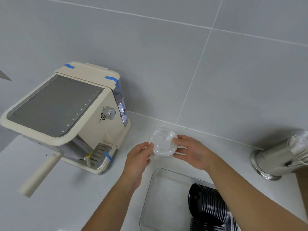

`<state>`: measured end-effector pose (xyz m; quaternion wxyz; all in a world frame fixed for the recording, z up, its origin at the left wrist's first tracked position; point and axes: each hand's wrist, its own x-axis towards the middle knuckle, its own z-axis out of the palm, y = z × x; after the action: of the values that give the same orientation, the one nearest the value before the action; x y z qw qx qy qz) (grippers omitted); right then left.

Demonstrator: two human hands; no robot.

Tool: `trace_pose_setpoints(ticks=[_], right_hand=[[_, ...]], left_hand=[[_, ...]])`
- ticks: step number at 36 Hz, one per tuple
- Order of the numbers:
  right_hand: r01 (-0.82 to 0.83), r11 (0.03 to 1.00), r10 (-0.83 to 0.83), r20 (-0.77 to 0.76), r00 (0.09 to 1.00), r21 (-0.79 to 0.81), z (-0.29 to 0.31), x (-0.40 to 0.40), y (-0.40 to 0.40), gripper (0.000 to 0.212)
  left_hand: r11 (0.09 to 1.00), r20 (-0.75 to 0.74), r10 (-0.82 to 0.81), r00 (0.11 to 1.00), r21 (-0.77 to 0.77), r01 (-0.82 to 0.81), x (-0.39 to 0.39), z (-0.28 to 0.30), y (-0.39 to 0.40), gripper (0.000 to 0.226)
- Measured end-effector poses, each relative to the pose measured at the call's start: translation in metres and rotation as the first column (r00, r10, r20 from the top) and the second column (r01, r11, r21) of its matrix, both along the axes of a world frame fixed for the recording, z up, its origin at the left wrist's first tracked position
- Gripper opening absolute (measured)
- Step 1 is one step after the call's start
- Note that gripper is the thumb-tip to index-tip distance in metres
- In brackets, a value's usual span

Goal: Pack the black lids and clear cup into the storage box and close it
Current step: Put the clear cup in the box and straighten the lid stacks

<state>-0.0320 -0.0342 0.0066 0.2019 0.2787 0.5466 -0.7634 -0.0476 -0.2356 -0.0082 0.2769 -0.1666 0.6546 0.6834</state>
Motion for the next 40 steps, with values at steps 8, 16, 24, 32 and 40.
trace_pose_setpoints(ticks=[8, 16, 24, 32, 40], right_hand=[[-0.071, 0.995, 0.076, -0.066, 0.995, 0.075, 0.028, 0.021, -0.007, 0.040], [-0.102, 0.989, 0.110, -0.076, 0.991, 0.104, 0.045, 0.053, -0.021, 0.039], [-0.084, 0.992, 0.093, -0.090, 0.992, 0.094, 0.048, 0.092, -0.035, 0.040], [-0.030, 0.991, 0.039, -0.071, 0.997, 0.127, 0.036, 0.124, -0.049, 0.043], [0.156, 0.987, -0.154, -0.073, 0.985, 0.028, 0.027, 0.143, -0.063, 0.041]], left_hand=[[0.997, -0.047, 0.044, 0.998, 0.064, -0.041, 0.024, 0.022, -0.010, 0.034], [0.999, -0.080, 0.025, 0.996, 0.038, -0.022, 0.057, 0.036, -0.025, 0.056], [1.000, -0.078, -0.016, 0.997, 0.024, 0.018, 0.092, 0.045, -0.036, 0.032], [0.997, -0.060, -0.079, 0.995, 0.005, 0.079, 0.115, 0.039, -0.042, 0.033], [0.994, 0.014, -0.110, 0.994, -0.015, 0.110, 0.124, 0.034, -0.042, 0.028]])
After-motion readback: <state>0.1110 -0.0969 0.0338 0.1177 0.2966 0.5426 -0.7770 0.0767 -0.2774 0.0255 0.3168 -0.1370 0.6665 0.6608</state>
